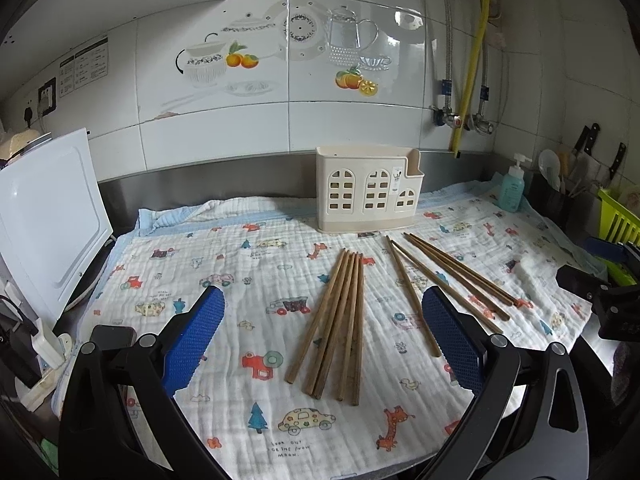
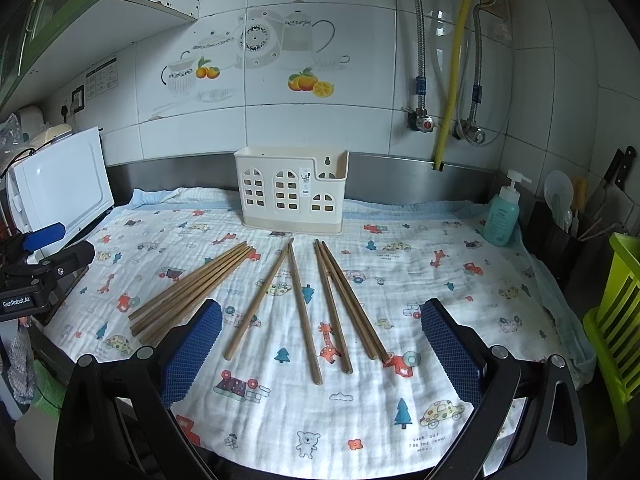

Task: Organize utensils

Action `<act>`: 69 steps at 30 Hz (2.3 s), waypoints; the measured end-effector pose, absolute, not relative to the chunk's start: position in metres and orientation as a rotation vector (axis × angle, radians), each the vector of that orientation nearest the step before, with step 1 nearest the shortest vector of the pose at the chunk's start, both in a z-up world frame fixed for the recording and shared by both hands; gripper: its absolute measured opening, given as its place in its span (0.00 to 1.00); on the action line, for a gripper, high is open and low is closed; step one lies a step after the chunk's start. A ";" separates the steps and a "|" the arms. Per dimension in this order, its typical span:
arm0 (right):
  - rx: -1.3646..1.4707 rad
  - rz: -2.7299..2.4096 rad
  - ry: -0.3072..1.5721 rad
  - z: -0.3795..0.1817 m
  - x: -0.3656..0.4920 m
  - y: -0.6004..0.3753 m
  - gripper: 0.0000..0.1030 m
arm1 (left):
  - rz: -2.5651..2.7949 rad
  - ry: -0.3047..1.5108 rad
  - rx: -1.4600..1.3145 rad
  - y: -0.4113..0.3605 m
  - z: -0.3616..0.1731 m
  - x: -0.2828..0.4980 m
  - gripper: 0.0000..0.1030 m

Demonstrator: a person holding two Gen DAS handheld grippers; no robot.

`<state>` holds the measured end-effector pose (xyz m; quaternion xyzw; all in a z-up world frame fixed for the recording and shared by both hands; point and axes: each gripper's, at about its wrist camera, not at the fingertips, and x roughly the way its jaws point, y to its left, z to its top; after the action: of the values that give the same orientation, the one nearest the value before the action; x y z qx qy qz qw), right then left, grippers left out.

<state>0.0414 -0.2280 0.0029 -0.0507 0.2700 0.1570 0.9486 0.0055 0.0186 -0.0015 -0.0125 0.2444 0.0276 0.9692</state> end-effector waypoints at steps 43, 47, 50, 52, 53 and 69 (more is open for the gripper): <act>-0.119 0.337 0.657 -0.055 0.102 -0.235 0.93 | 0.001 0.730 0.013 0.043 -0.075 0.080 0.74; -0.119 0.339 0.665 -0.058 0.104 -0.234 0.92 | -0.003 0.748 0.001 0.045 -0.079 0.084 0.66; -0.123 0.339 0.672 -0.060 0.107 -0.233 0.92 | -0.004 0.756 -0.006 0.047 -0.081 0.085 0.62; -0.125 0.340 0.676 -0.060 0.109 -0.233 0.89 | -0.007 0.767 -0.010 0.048 -0.082 0.088 0.58; -0.125 0.345 0.680 -0.061 0.110 -0.233 0.87 | -0.009 0.770 -0.012 0.049 -0.083 0.088 0.58; -0.135 0.347 0.715 -0.067 0.126 -0.236 0.72 | -0.024 0.821 0.000 0.052 -0.093 0.103 0.52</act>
<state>0.1263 -0.2359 -0.0674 -0.0658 0.3479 0.1690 0.9198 0.1029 0.0525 -0.0934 -0.0002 0.3993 -0.0115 0.9168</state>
